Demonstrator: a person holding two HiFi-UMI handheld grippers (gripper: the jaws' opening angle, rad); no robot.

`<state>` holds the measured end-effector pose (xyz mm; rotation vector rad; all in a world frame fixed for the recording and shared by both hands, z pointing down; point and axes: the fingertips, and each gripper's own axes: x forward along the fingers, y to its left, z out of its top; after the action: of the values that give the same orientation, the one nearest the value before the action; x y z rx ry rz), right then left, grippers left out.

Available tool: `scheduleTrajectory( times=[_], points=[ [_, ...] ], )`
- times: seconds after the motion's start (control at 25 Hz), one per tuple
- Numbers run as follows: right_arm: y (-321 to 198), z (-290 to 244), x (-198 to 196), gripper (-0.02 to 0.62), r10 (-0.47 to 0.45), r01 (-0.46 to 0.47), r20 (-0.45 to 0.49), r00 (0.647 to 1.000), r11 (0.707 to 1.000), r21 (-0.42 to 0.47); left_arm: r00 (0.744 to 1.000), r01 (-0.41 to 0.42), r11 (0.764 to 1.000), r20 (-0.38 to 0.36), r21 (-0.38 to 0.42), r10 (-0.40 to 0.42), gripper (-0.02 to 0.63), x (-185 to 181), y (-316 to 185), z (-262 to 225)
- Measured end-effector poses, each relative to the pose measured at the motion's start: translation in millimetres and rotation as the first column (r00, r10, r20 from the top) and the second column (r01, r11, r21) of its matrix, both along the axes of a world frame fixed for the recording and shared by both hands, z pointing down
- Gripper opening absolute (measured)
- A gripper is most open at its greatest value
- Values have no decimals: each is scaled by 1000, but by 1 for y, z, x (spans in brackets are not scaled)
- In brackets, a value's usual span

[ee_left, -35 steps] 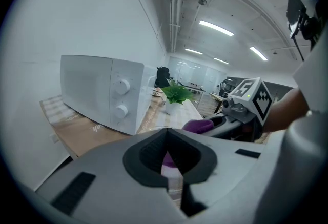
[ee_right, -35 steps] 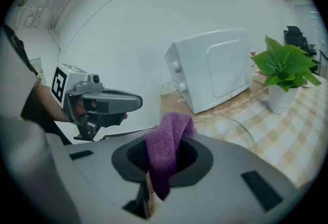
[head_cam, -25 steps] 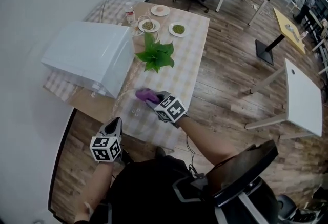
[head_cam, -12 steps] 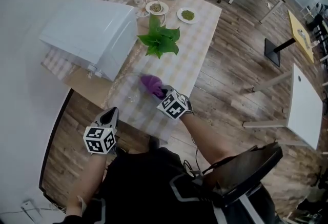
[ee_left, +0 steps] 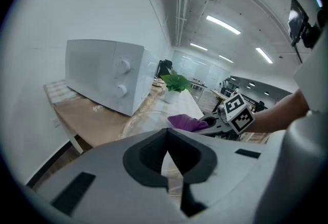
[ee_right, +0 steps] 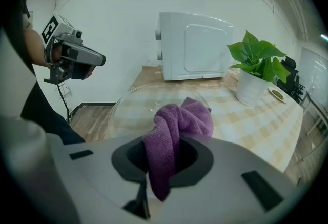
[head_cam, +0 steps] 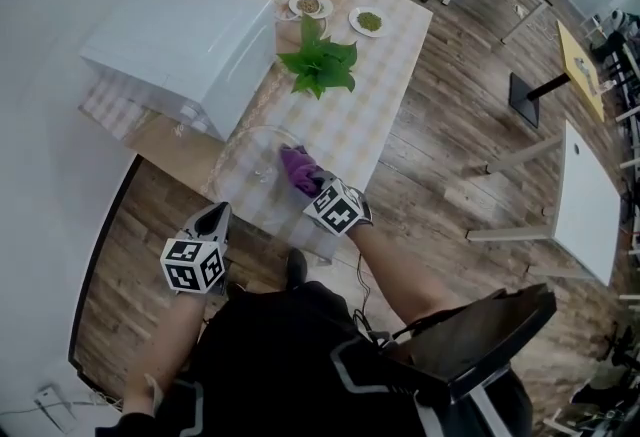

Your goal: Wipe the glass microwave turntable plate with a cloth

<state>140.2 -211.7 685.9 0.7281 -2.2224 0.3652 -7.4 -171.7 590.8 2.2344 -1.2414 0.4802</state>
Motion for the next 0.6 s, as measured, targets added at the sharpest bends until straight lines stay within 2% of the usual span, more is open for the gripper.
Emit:
scheduleTrajectory(
  times=[0.28,0.6],
  points=[
    [25,1,-25,57,19,-19,5,1000,999,-36,999,-34,999,16,19,34,9,-20,20,-1],
    [53,2,-52,57,39,-37,20,999,996,-82,1000,-21,1000,2,5,21,9,-44,44,2]
  ],
)
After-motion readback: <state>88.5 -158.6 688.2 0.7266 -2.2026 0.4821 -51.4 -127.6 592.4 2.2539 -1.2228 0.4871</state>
